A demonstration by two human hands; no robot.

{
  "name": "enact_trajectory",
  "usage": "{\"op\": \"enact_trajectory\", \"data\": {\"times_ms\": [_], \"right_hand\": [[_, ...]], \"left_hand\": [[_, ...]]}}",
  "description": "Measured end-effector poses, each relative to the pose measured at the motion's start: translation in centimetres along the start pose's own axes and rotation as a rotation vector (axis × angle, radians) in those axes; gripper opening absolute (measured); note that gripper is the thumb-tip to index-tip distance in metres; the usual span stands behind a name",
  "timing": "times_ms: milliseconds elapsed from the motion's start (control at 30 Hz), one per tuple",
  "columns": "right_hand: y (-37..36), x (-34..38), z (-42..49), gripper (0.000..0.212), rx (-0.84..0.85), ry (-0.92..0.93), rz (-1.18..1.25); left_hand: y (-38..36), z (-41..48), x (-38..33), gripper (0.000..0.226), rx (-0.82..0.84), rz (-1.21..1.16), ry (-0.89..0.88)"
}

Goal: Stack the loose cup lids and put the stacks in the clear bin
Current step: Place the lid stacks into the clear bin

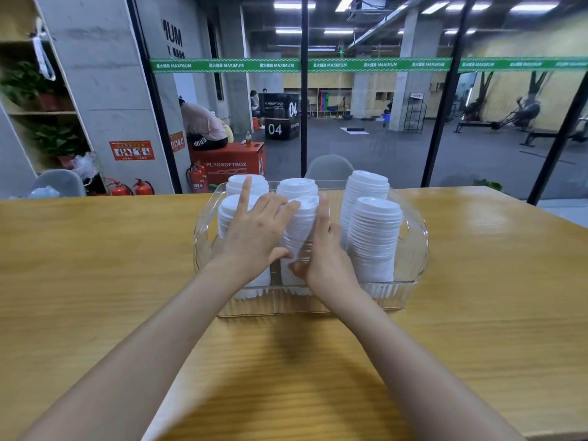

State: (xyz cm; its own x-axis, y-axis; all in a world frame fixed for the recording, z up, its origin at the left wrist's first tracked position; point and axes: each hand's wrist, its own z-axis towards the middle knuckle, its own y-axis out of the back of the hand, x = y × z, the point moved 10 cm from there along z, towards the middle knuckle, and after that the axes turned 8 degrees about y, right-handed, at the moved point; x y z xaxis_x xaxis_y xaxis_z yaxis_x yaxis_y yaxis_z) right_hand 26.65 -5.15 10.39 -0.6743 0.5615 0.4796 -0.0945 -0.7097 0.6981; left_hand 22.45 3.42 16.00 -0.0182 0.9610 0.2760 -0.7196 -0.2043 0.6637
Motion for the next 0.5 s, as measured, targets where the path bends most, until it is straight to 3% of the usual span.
{"op": "enact_trajectory", "data": {"times_ms": [500], "right_hand": [[1.7, 0.2, -1.0, 0.096, -0.063, 0.201, -0.144]], "left_hand": [[-1.2, -0.3, -0.5, 0.087, 0.037, -0.121, 0.070]]}}
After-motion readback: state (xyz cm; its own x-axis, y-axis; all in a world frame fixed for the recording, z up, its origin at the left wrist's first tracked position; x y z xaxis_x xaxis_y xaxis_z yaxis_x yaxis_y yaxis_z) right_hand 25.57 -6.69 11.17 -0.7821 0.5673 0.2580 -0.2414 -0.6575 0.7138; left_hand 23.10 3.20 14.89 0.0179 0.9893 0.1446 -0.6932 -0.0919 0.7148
